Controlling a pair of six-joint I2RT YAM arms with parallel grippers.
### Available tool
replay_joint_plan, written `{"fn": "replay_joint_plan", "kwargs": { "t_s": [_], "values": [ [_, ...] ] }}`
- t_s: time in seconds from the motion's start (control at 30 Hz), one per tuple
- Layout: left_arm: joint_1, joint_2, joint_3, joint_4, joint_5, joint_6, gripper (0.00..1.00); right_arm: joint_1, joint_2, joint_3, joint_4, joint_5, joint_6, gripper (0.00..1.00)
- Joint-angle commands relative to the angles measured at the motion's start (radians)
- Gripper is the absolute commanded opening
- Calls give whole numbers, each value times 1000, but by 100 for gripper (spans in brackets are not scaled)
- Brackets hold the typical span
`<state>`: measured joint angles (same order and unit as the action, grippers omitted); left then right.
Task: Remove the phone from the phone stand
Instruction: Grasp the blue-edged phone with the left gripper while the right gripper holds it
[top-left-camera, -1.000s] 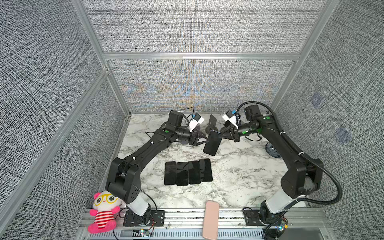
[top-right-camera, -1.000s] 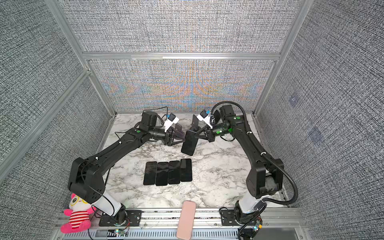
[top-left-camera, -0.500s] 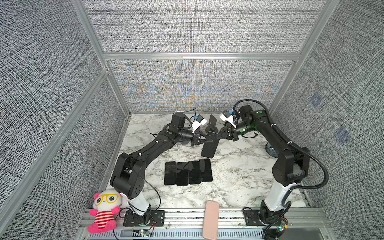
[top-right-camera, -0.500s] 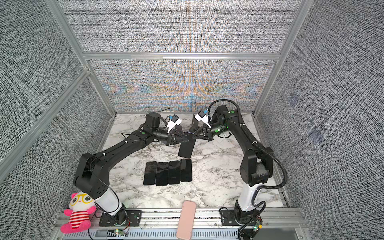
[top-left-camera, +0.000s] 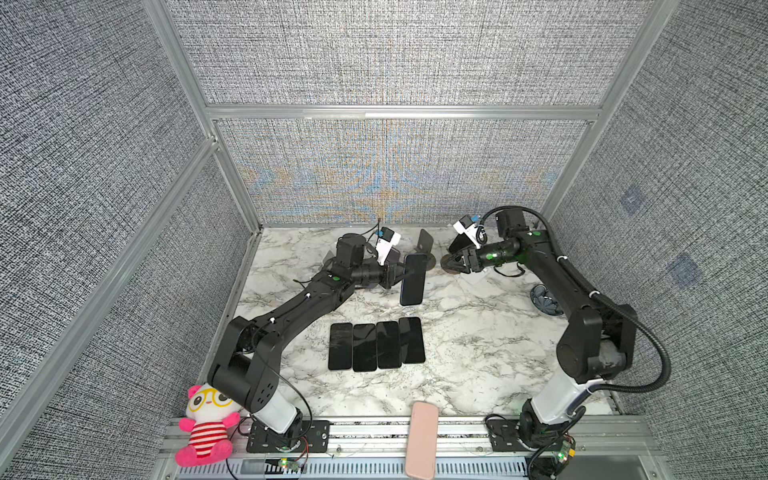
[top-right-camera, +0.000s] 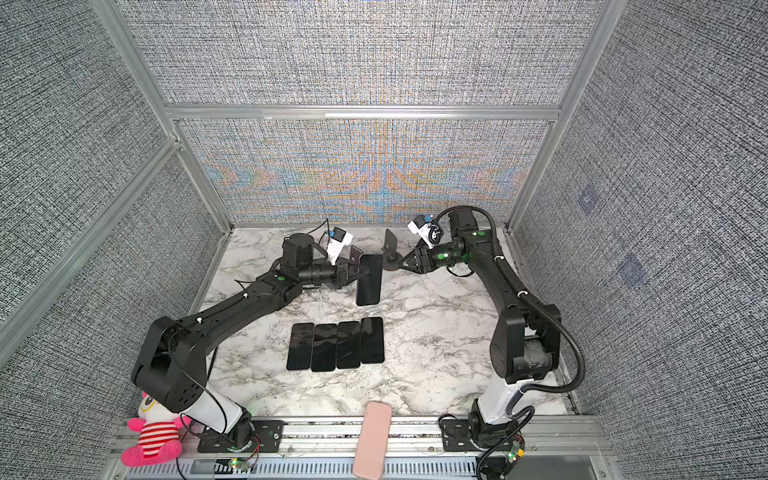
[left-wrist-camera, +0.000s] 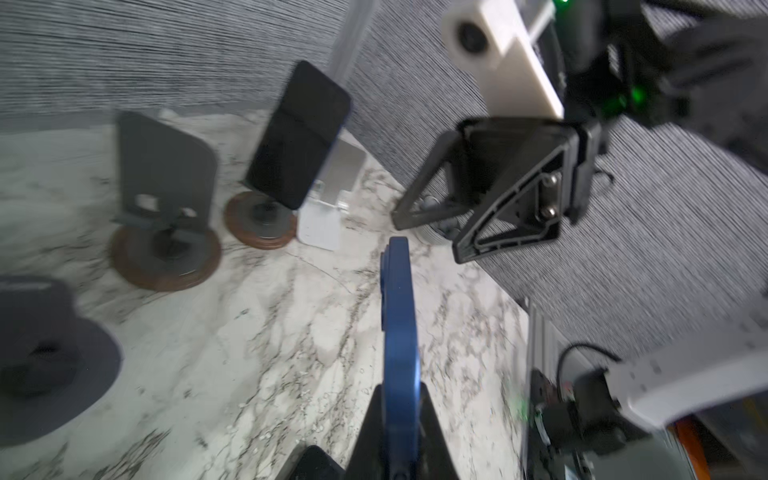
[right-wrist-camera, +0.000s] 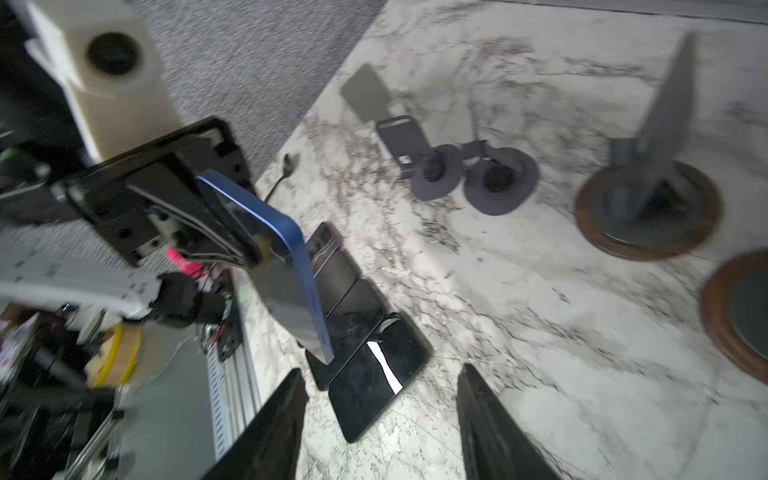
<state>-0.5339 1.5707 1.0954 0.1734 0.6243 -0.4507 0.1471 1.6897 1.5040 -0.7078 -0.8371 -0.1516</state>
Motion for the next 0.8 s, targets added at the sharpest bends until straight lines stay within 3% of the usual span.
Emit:
{"fn": "replay_joint_plan", "kwargs": {
  "t_s": [0.0,0.1,0.23,0.5,0.77],
  "values": [
    [-17,-33,-28,74,-267,-219,0,56,-79,-84,162,230,216,57],
    [-27,-28,-21,38,-315,-305,0,155,-154,-176,224,313,234,65],
    [-46,-24,14,-52,-350,-312,0,271,-189,-228,265,357,256,73],
    [-58,-44,-3,-38,-362,-334,0,412,-155,-209,320,412,239,74],
    [-61,-71,-20,-37,-360,-344,0,443,-97,-176,336,477,292,73]
  ]
}}
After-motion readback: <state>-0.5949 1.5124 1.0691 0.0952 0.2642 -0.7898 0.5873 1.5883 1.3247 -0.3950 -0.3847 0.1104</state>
